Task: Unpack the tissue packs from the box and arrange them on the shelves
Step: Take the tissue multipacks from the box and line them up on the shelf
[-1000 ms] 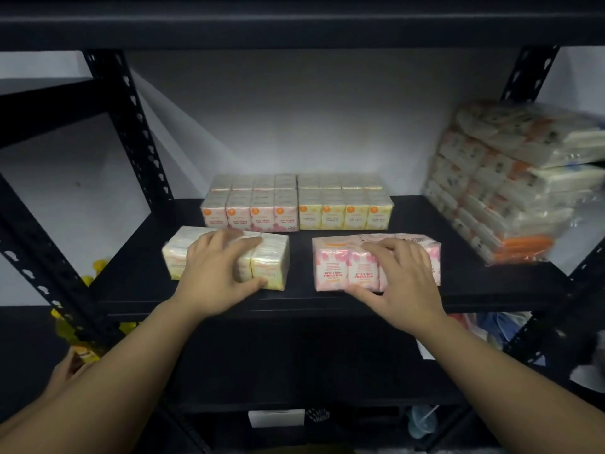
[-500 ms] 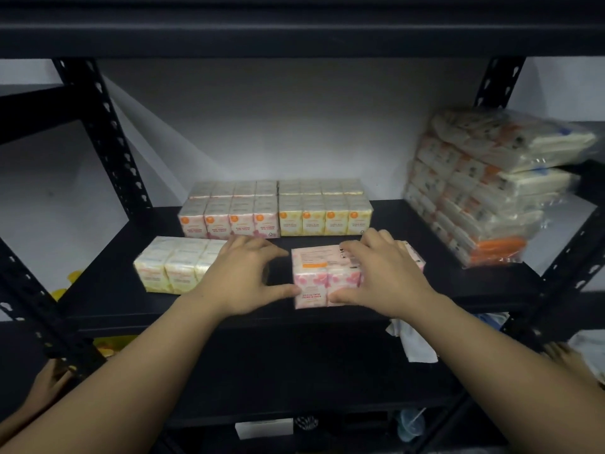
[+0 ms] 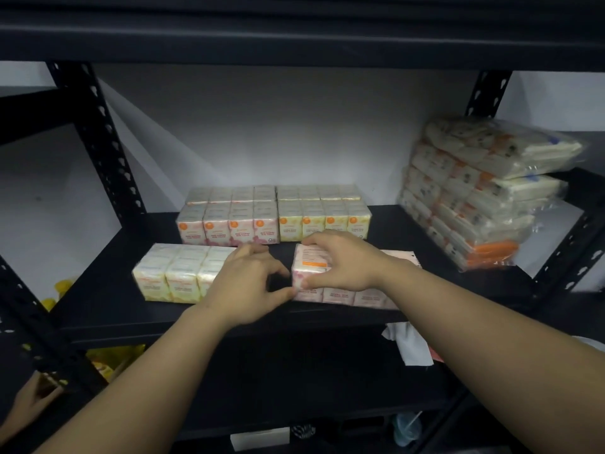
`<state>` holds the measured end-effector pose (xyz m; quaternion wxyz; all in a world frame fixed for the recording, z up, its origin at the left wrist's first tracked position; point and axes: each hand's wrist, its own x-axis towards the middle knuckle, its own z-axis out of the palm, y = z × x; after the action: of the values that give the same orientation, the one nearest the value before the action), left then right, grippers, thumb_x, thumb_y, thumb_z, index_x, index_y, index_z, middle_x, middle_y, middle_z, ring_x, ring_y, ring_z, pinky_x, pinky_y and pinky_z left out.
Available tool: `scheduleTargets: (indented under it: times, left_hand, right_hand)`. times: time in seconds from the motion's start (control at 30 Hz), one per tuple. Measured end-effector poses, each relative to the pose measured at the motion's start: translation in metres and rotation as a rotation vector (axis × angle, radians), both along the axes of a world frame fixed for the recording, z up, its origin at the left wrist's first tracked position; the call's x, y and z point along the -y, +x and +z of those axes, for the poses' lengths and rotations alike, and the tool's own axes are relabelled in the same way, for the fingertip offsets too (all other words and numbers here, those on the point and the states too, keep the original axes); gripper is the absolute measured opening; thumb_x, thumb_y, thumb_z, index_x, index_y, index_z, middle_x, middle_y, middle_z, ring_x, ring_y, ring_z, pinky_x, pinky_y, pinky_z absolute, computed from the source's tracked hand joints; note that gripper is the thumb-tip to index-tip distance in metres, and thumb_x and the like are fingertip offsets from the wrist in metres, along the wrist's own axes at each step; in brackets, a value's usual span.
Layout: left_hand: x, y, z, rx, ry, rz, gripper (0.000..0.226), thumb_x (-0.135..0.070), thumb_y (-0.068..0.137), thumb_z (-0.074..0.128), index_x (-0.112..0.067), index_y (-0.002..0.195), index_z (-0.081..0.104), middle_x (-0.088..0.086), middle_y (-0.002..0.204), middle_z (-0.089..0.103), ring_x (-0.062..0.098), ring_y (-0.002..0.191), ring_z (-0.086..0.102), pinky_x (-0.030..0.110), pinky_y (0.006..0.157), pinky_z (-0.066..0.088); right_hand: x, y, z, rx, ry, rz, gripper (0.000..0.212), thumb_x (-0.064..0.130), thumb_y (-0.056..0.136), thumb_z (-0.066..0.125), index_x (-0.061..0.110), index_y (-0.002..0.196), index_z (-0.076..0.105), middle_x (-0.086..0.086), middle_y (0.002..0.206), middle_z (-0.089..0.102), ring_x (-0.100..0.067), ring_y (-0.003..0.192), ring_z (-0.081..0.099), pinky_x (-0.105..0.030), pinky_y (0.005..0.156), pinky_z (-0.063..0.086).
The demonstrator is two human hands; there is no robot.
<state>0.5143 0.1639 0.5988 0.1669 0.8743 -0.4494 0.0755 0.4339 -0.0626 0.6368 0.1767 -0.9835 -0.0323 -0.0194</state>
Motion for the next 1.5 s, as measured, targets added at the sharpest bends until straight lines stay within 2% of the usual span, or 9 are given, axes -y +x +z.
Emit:
scheduleTargets:
  times: [0.27, 0.47, 0.63, 0.83, 0.93, 1.07, 1.27, 1.37, 1.5]
  left_hand:
    - [0.004, 0.002, 0.012, -0.158, -0.075, 0.028, 0.052, -0.069, 0.087, 0.065, -0.038, 0.128, 0.067, -0.022, 0.112, 0.060, 0.010, 0.122, 0.047, 0.034, 0.102, 0.044]
    - [0.032, -0.007, 0.031, -0.288, -0.189, -0.080, 0.068, -0.073, 0.089, 0.059, -0.040, 0.148, 0.050, -0.023, 0.149, 0.054, 0.001, 0.138, 0.047, 0.035, 0.114, 0.043]
    - [0.063, -0.018, 0.027, -0.510, -0.261, -0.126, 0.060, -0.051, 0.096, 0.068, -0.041, 0.149, 0.041, -0.028, 0.144, 0.055, -0.006, 0.134, 0.049, 0.033, 0.112, 0.046]
    - [0.083, -0.026, 0.007, -0.642, -0.285, -0.153, 0.073, -0.052, 0.095, 0.070, -0.051, 0.156, 0.029, -0.032, 0.137, 0.058, -0.009, 0.126, 0.054, 0.029, 0.109, 0.046]
    - [0.085, -0.026, -0.007, -0.645, -0.346, -0.133, 0.070, -0.044, 0.093, 0.075, -0.055, 0.151, 0.037, -0.030, 0.133, 0.064, -0.008, 0.123, 0.060, 0.036, 0.109, 0.051]
    - [0.089, -0.026, -0.007, -0.600, -0.471, -0.089, 0.065, -0.029, 0.093, 0.078, -0.055, 0.145, 0.050, -0.033, 0.124, 0.069, -0.010, 0.117, 0.063, 0.031, 0.105, 0.054]
    - [0.094, -0.030, 0.011, -0.472, -0.498, -0.014, 0.050, -0.035, 0.089, 0.080, -0.046, 0.136, 0.066, -0.026, 0.120, 0.072, -0.013, 0.109, 0.064, 0.015, 0.092, 0.055]
    - [0.094, -0.030, 0.014, -0.368, -0.460, 0.039, 0.048, -0.042, 0.081, 0.084, -0.039, 0.127, 0.072, -0.025, 0.111, 0.068, -0.006, 0.102, 0.061, 0.019, 0.091, 0.051]
    - [0.094, -0.028, 0.011, -0.225, -0.332, -0.038, 0.048, -0.050, 0.077, 0.084, -0.031, 0.121, 0.077, -0.026, 0.107, 0.065, 0.001, 0.108, 0.055, 0.028, 0.100, 0.048]
  right_hand:
    - [0.024, -0.001, 0.055, 0.302, 0.337, -0.088, 0.080, 0.050, 0.073, 0.088, 0.037, 0.141, 0.049, 0.014, 0.117, 0.061, -0.002, 0.102, 0.061, -0.025, 0.084, 0.052]
    - [0.048, -0.018, 0.066, 0.375, 0.573, -0.084, 0.073, 0.035, 0.071, 0.092, 0.035, 0.136, 0.058, 0.002, 0.116, 0.070, -0.016, 0.107, 0.069, -0.041, 0.091, 0.061]
    - [0.071, -0.038, 0.063, 0.370, 0.485, -0.115, 0.063, 0.036, 0.076, 0.089, 0.031, 0.132, 0.062, 0.010, 0.119, 0.070, -0.006, 0.111, 0.067, -0.041, 0.097, 0.057]
    - [0.071, -0.053, 0.070, 0.490, 0.130, -0.132, 0.073, 0.067, 0.074, 0.077, 0.038, 0.139, 0.059, 0.012, 0.136, 0.058, -0.005, 0.127, 0.052, -0.036, 0.106, 0.046]
    - [0.065, -0.057, 0.069, 0.521, -0.066, -0.081, 0.066, 0.068, 0.081, 0.068, 0.037, 0.139, 0.061, 0.011, 0.140, 0.060, -0.011, 0.133, 0.048, -0.041, 0.111, 0.042]
    - [0.075, -0.068, 0.062, 0.593, -0.048, -0.165, 0.061, 0.059, 0.079, 0.077, 0.034, 0.133, 0.063, 0.016, 0.130, 0.064, -0.008, 0.122, 0.049, -0.039, 0.105, 0.044]
    - [0.108, -0.097, 0.036, 0.593, 0.307, -0.295, 0.060, 0.042, 0.072, 0.091, 0.034, 0.125, 0.066, 0.021, 0.115, 0.069, -0.003, 0.110, 0.063, -0.035, 0.097, 0.053]
    - [0.119, -0.112, 0.007, 0.488, 0.484, -0.332, 0.086, 0.040, 0.067, 0.095, 0.036, 0.142, 0.054, 0.018, 0.127, 0.067, 0.000, 0.118, 0.063, -0.037, 0.102, 0.055]
    - [0.119, -0.127, -0.043, 0.430, 0.559, -0.372, 0.083, 0.040, 0.066, 0.093, 0.043, 0.138, 0.054, 0.021, 0.129, 0.066, -0.003, 0.118, 0.066, -0.040, 0.097, 0.059]
